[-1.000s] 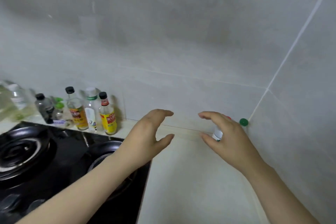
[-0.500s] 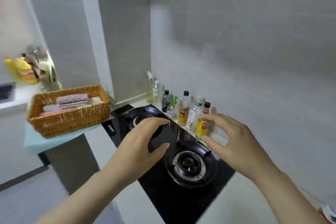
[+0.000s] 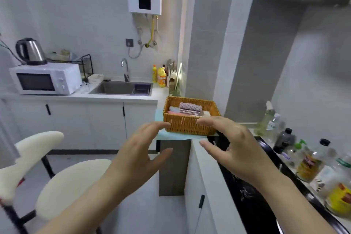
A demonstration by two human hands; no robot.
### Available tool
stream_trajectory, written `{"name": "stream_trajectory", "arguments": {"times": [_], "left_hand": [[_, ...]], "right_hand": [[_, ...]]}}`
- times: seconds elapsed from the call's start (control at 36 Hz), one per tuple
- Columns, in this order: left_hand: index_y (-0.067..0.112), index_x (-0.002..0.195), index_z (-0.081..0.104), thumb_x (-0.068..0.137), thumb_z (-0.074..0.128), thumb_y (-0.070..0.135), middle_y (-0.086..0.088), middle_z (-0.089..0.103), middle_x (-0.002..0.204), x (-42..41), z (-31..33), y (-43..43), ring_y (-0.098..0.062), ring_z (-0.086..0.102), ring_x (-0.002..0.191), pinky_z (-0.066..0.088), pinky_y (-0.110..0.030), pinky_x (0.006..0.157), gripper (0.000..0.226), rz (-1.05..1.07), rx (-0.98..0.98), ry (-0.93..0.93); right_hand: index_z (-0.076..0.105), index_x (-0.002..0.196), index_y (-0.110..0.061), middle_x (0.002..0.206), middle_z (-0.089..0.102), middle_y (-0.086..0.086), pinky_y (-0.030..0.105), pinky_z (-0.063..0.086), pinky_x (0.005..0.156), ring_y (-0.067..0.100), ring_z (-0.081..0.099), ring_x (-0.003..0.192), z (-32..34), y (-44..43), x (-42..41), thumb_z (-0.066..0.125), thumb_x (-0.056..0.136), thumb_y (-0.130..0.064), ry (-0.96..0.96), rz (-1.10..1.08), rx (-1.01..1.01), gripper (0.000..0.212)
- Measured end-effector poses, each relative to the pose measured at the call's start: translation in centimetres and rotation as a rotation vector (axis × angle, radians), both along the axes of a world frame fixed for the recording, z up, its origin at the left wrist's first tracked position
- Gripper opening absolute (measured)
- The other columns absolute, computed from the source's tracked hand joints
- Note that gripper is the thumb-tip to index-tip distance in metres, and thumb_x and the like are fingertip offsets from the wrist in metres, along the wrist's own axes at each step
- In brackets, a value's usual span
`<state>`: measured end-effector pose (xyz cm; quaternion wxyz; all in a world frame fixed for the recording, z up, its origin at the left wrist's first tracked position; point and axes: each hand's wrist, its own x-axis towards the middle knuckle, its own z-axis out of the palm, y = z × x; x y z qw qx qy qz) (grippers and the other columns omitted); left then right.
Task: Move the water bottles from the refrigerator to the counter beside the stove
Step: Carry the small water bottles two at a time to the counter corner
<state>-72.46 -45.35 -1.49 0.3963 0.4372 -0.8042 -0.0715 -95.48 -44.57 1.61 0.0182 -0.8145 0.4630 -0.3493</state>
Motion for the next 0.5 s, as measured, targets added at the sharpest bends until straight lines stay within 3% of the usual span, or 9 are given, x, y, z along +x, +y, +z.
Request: {"name": "stream_trajectory", "arguments": {"times": [0.06,0.11,0.17,0.25,0.31,0.44,0.5], "left_hand": [[0.022,0.125,0.055,0.078,0.074,0.024,0.018,0.051,0.118,3.6,0.3,0.6,0.007,0.05,0.101,0.028,0.011,0.082,0.051,0.07,-0.019,0.013],[0.017,0.124,0.057,0.077,0.076,0.021,0.015,0.052,0.117,7.2,0.6,1.1,0.008,0.043,0.107,0.025,0.011,0.086,0.05,0.129,-0.06,0.008],[0.018,0.123,0.057,0.078,0.072,0.033,0.016,0.053,0.117,10.9,0.9,1.8,0.011,0.041,0.107,0.027,0.009,0.088,0.05,0.182,-0.081,0.0],[0.028,0.126,0.052,0.079,0.063,0.041,0.024,0.05,0.119,16.4,1.0,2.8,0.02,0.041,0.107,0.031,0.004,0.09,0.05,0.253,-0.079,-0.003],[0.027,0.127,0.053,0.08,0.062,0.042,0.025,0.049,0.12,20.2,1.1,3.6,0.025,0.038,0.109,0.031,0.003,0.092,0.051,0.298,-0.094,-0.007],[0.022,0.127,0.054,0.081,0.054,0.046,0.021,0.051,0.119,28.7,1.5,6.4,0.026,0.037,0.112,0.029,0.002,0.094,0.052,0.403,-0.107,-0.015],[0.025,0.127,0.053,0.081,0.053,0.048,0.022,0.051,0.121,31.7,1.4,7.5,0.021,0.039,0.114,0.03,0.0,0.096,0.052,0.45,-0.096,0.003]], "right_hand": [[0.058,0.127,-0.023,0.125,0.057,-0.015,0.012,0.042,0.1,-0.003,0.047,0.121,0.3,-1.1,3.5,0.063,0.082,-0.034,0.011,0.06,-0.012,0.046],[0.058,0.127,-0.023,0.123,0.057,-0.015,0.005,0.039,0.096,-0.005,0.045,0.119,0.6,-2.1,7.2,0.062,0.082,-0.035,0.031,0.114,-0.034,0.047],[0.058,0.126,-0.021,0.12,0.059,-0.014,-0.006,0.029,0.093,-0.007,0.04,0.117,0.9,-2.8,11.1,0.062,0.082,-0.035,0.045,0.167,-0.064,0.047],[0.057,0.127,-0.02,0.12,0.063,-0.007,-0.008,0.026,0.092,-0.009,0.04,0.116,1.2,-3.4,16.7,0.065,0.084,-0.033,0.054,0.246,-0.091,0.045],[0.056,0.127,-0.021,0.121,0.064,-0.006,-0.004,0.034,0.09,-0.004,0.048,0.113,1.3,-3.8,20.7,0.065,0.085,-0.033,0.056,0.306,-0.109,0.045],[0.057,0.127,-0.021,0.121,0.065,-0.006,0.025,0.051,0.092,0.009,0.062,0.109,1.1,-4.2,30.7,0.071,0.084,-0.026,0.005,0.455,-0.152,0.045],[0.058,0.126,-0.02,0.12,0.065,-0.006,0.023,0.05,0.092,0.008,0.061,0.108,1.0,-4.1,34.5,0.072,0.084,-0.026,-0.011,0.509,-0.172,0.044]]}}
